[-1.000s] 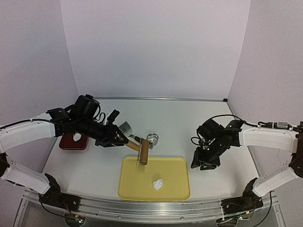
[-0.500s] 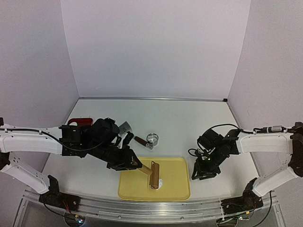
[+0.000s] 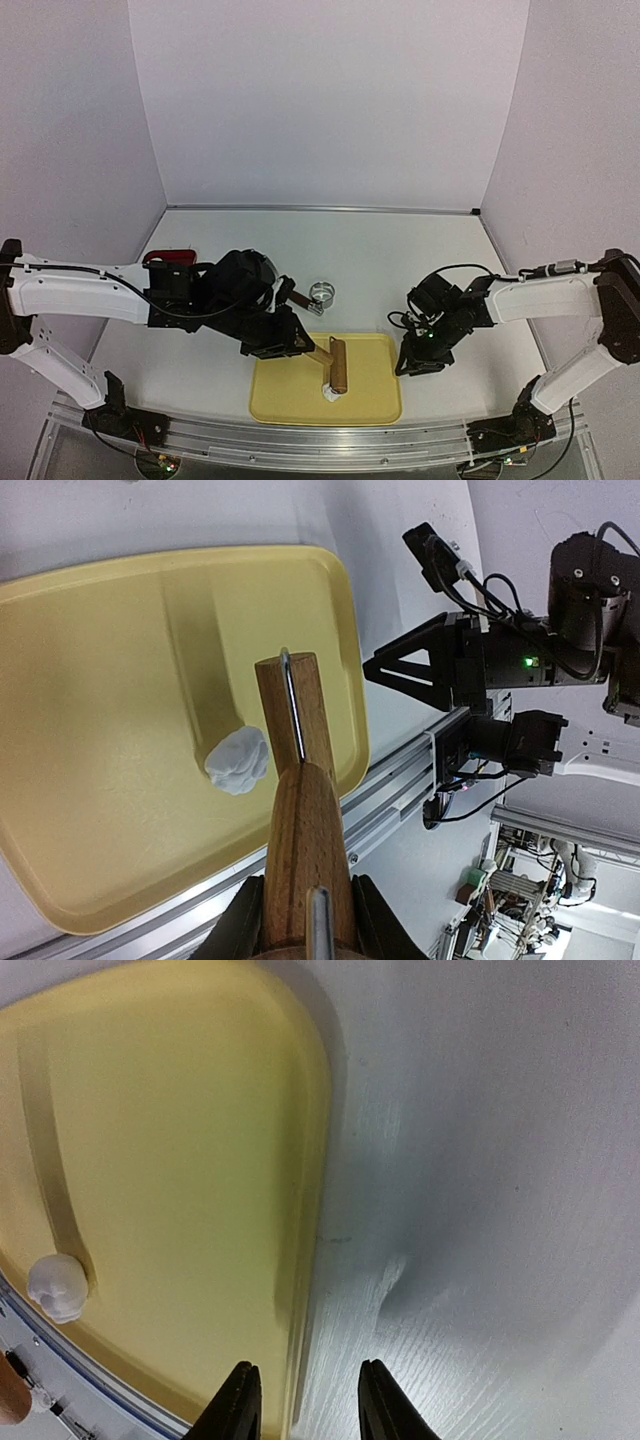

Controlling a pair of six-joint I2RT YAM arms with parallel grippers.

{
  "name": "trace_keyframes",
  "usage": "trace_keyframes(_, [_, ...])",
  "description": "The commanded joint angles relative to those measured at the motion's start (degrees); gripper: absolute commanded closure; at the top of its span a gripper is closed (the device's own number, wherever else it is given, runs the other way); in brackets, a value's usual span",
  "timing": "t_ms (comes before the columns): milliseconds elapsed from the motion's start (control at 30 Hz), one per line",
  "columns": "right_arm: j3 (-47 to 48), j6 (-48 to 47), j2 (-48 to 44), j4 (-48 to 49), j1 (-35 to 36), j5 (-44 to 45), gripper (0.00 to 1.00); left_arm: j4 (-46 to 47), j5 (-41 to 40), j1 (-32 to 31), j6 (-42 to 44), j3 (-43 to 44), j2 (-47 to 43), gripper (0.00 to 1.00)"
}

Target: Roll out the dumpling wrappers from the dough

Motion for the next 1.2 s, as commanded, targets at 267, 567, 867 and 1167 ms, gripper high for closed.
trace_keyframes(267, [5.9, 5.8, 7.6, 4.1, 3.0, 9.3, 0.83, 0.1, -2.5, -3.3, -5.6, -4.8, -8.1, 1.0])
trace_keyframes(567, [11.0, 11.2, 12.8, -4.0, 5.7, 20.7, 1.0, -0.7, -9.7, -6.3, -4.9, -6.2, -9.1, 1.0])
trace_keyframes(867, [14.7, 12.2, 15.5, -6.9, 6.2, 23.8, 1.0, 6.0, -12.6, -6.3, -6.5, -13.3, -13.1, 1.0])
trace_keyframes(1167, [16.5, 12.6, 19.4, -7.4, 7.3, 23.7, 1.0, 9.5, -14.7, -6.3, -5.3, -14.1, -15.7, 1.0])
